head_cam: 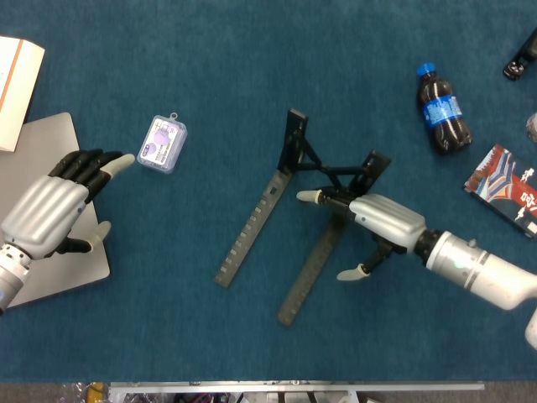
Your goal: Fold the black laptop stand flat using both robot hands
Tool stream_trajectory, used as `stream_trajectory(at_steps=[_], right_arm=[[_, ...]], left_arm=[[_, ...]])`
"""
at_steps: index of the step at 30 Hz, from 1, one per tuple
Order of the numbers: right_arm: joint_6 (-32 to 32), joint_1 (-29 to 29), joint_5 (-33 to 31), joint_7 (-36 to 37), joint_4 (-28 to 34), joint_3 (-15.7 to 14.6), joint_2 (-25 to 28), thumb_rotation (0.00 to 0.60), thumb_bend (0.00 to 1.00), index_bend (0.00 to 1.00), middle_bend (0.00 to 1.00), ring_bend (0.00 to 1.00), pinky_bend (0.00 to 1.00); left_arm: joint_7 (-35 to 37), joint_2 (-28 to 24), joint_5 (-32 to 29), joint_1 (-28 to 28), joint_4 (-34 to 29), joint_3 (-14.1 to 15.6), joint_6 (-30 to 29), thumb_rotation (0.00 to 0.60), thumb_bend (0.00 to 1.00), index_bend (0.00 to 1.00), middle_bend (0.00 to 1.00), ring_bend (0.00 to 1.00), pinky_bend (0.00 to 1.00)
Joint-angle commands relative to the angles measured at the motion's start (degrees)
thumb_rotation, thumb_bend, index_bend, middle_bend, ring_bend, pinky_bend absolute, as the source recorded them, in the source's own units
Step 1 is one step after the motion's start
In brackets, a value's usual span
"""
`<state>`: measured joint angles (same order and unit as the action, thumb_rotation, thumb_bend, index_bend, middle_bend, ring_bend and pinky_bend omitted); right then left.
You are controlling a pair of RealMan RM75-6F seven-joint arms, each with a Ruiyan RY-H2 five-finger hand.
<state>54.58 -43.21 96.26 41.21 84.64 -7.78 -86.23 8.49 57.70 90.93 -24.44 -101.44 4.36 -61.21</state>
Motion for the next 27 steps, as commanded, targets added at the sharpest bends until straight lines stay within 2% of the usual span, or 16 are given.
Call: stream_trajectory(at_steps=[1, 13, 27], right_arm=[[0.7, -0.09, 0.97, 0.72, 0.66, -0.24, 0.36, 0.6, 0.01, 0.0, 0.1, 0.0, 0.01], [9.84, 0.78, 7.6, 1.26, 7.1, -0.92, 4.95, 0.6, 0.01, 0.0, 0.1, 0.0, 0.01], [19.7, 2.53, 9.83, -1.56, 11.45, 2.61, 9.3, 0.6, 0.01, 0.0, 0.1, 0.0, 0.01]], left_arm=[[0.09, 0.07, 0.12, -0.01, 0.07, 0.05, 0.01, 0.6, 0.41, 0.02, 0.06, 0.0, 0.04], [-0.17, -0.31, 0.12, 0.21, -0.37, 0.04, -0.42, 0.6, 0.41, 0.02, 0.06, 0.0, 0.04], [-1.03, -0.2, -1.04, 0.0, -0.71, -0.21, 0.45, 0.6, 0.41, 0.02, 0.06, 0.0, 0.04]])
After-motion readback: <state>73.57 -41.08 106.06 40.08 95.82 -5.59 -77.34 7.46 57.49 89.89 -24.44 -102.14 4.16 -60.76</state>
